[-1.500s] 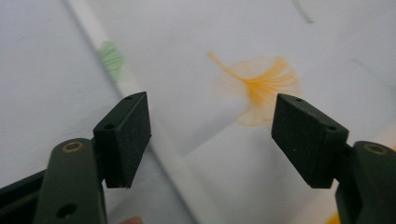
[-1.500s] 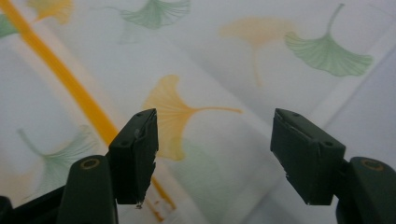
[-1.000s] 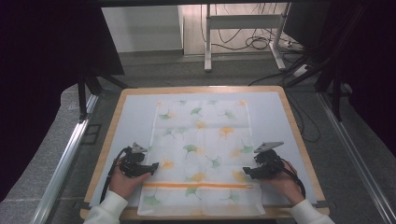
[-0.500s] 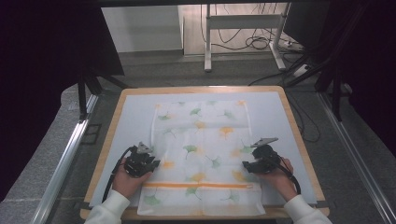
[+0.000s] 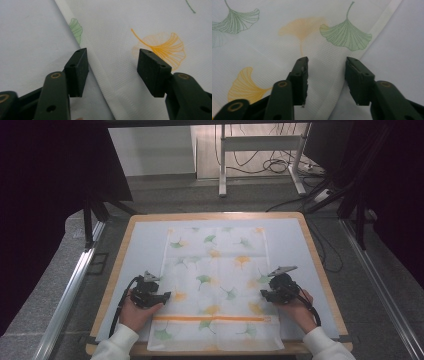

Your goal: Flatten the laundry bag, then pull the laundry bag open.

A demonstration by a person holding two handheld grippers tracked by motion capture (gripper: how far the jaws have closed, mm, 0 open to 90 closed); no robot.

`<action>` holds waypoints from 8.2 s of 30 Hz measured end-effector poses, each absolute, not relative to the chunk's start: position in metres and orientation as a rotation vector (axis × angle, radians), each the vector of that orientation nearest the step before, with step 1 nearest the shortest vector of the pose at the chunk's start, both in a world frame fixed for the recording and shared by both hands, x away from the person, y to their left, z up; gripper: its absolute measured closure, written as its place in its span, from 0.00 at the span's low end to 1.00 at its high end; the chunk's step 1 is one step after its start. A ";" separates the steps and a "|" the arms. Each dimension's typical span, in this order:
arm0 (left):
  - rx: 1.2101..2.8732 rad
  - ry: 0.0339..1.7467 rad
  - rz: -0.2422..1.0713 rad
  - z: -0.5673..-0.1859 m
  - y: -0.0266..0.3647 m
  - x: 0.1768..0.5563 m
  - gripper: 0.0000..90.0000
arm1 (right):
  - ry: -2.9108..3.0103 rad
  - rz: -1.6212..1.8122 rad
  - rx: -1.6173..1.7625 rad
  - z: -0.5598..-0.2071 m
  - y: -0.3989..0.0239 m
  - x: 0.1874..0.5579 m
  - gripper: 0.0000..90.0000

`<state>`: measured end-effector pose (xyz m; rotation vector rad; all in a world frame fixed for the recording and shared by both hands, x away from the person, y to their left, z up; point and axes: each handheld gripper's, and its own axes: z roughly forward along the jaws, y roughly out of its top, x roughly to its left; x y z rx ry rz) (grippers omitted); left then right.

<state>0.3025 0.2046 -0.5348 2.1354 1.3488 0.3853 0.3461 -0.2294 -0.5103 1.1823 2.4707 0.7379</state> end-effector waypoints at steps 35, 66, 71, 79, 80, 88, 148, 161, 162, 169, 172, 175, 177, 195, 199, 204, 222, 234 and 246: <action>2.114 1.329 0.349 -0.534 0.221 0.340 0.98 | 2.452 0.833 1.152 -0.509 -0.209 0.389 0.98; 2.023 1.177 0.423 -0.502 0.205 0.300 0.41 | 2.445 1.058 1.120 -0.482 -0.257 0.320 0.51; 2.024 1.139 0.404 -0.498 0.194 0.295 0.40 | 2.473 1.076 1.089 -0.483 -0.260 0.312 0.51; 1.991 1.080 0.394 -0.495 0.179 0.293 0.38 | 2.503 1.063 1.064 -0.484 -0.259 0.311 0.65; 1.990 1.064 0.392 -0.495 0.176 0.292 0.38 | 2.506 1.064 1.060 -0.484 -0.259 0.311 0.66; 2.011 0.991 0.317 -0.482 0.143 0.292 0.40 | 2.549 1.052 1.026 -0.485 -0.256 0.310 0.86; 2.281 0.848 -0.130 -0.517 -0.061 0.325 0.68 | 2.656 0.952 1.080 -0.509 -0.253 0.314 0.99; 2.265 0.851 -0.108 -0.519 -0.065 0.327 0.82 | 2.662 0.968 1.096 -0.511 -0.255 0.316 0.99; 2.262 0.851 -0.114 -0.519 -0.064 0.327 0.84 | 2.662 0.968 1.096 -0.511 -0.255 0.316 0.99; 2.268 0.841 -0.100 -0.519 -0.065 0.325 0.83 | 2.666 0.974 1.098 -0.511 -0.255 0.316 0.99; 2.266 0.843 -0.092 -0.519 -0.065 0.324 0.84 | 2.667 0.975 1.098 -0.511 -0.255 0.316 0.99; 2.264 0.842 -0.079 -0.520 -0.066 0.324 0.86 | 2.666 0.971 1.096 -0.511 -0.255 0.316 0.99; 2.268 0.837 -0.061 -0.520 -0.068 0.324 0.87 | 2.666 0.972 1.094 -0.512 -0.255 0.316 0.99; 2.285 0.780 -0.055 -0.520 -0.073 0.320 0.99 | 2.662 0.973 1.107 -0.512 -0.255 0.316 0.99; 2.267 0.789 -0.087 -0.520 -0.074 0.321 0.93 | 2.664 0.971 1.102 -0.512 -0.255 0.317 0.99; 2.276 0.778 -0.043 -0.521 -0.076 0.317 0.83 | 2.664 0.972 1.101 -0.512 -0.255 0.316 0.99; 2.282 0.776 -0.028 -0.521 -0.074 0.317 1.00 | 2.673 0.977 1.098 -0.512 -0.256 0.317 0.99; 2.262 0.812 -0.088 -0.521 -0.068 0.321 1.00 | 2.671 0.932 1.071 -0.511 -0.252 0.315 1.00; 2.260 0.824 -0.100 -0.522 -0.054 0.321 1.00 | 2.673 0.922 1.065 -0.510 -0.252 0.315 1.00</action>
